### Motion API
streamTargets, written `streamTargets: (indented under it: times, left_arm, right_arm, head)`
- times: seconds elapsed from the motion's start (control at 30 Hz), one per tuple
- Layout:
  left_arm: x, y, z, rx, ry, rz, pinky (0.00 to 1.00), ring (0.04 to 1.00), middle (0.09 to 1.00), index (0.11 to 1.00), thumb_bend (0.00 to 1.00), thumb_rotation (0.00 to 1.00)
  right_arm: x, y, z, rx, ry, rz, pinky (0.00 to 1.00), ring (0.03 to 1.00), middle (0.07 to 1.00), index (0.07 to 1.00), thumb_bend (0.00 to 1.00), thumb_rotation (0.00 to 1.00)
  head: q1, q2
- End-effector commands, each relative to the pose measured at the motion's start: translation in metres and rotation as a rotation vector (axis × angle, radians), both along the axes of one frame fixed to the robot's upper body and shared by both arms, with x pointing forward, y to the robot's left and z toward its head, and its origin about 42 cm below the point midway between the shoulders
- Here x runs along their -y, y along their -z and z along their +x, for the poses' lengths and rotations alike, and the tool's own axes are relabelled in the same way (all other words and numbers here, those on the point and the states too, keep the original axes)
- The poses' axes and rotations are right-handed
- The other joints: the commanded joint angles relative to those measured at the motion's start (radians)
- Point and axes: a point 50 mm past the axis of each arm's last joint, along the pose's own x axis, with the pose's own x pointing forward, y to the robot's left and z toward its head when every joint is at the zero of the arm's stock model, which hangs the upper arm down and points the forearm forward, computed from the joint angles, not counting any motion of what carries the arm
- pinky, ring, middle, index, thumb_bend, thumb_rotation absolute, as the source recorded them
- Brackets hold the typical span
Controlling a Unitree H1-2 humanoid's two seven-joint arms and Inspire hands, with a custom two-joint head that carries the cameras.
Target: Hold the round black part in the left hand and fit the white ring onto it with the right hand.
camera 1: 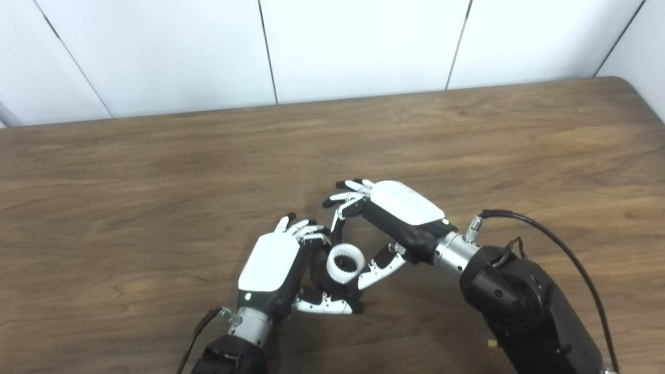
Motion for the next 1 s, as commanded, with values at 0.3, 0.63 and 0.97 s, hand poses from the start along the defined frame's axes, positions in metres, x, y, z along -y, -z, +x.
streamTargets:
  times: [0.3,0.63,0.97]
  left_arm:
    - [0.0052,-0.0078,0.0022,0.035,0.008,-0.007,0.98,0.868,0.787,0.484,0.52,0.05]
    - [0.0068,-0.0083,0.0018,0.029,0.008,-0.008,1.00,0.874,0.788,0.484,0.52,0.05]
    - [0.0079,-0.0084,0.0016,0.036,0.011,-0.004,0.99,0.867,0.786,0.484,0.52,0.05]
  right_arm:
    - [-0.0035,-0.0089,0.0006,0.060,-0.018,0.019,1.00,0.960,0.845,0.483,0.52,0.13]
    - [-0.0035,-0.0058,0.0003,0.056,-0.017,0.024,1.00,0.956,0.842,0.482,0.52,0.13]
    - [-0.0035,-0.0040,0.0010,0.045,-0.009,0.027,1.00,0.958,0.841,0.483,0.52,0.13]
  head:
    - [0.002,0.004]
    - [0.007,0.003]
    - [0.007,0.003]
